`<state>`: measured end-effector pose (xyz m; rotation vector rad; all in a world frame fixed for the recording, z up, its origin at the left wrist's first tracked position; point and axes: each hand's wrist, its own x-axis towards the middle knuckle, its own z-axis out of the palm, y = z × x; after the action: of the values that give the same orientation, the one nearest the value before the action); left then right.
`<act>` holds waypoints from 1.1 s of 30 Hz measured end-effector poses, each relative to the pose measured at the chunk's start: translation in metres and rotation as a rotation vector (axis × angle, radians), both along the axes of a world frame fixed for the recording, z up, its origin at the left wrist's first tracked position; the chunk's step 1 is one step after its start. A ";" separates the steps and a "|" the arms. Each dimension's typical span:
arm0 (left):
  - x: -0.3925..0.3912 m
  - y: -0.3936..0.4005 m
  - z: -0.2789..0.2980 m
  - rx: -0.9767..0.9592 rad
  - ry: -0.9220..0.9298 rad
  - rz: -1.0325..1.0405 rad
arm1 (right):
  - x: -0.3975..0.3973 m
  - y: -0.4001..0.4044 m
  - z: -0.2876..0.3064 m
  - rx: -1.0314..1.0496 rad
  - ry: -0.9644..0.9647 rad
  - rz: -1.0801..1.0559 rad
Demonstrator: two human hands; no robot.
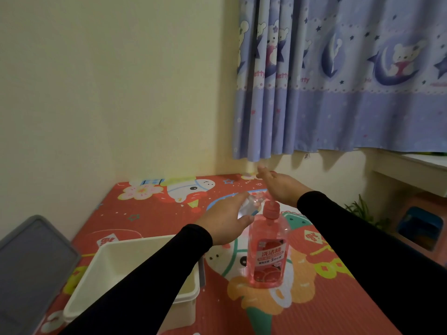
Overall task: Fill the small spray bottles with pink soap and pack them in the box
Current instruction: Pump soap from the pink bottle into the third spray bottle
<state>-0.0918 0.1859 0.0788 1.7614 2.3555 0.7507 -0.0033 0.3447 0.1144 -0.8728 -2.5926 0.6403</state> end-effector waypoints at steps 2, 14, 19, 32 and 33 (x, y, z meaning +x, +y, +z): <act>-0.001 -0.001 0.002 0.024 -0.037 -0.002 | 0.001 0.000 0.005 0.034 0.008 -0.024; -0.005 -0.022 -0.001 0.077 -0.330 0.052 | 0.005 -0.012 0.016 0.145 0.177 -0.086; -0.005 -0.034 0.004 0.148 -0.397 0.064 | 0.014 -0.024 0.023 0.164 0.191 -0.040; 0.007 -0.106 0.016 0.312 -0.539 0.102 | 0.051 -0.094 0.027 0.264 0.202 0.110; 0.009 -0.112 0.015 0.322 -0.548 0.104 | 0.054 -0.099 0.025 0.257 0.204 0.118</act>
<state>-0.0833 0.0740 0.0940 1.2950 2.0379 1.4771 0.0506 0.2452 0.1391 -0.5478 -2.4823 0.3903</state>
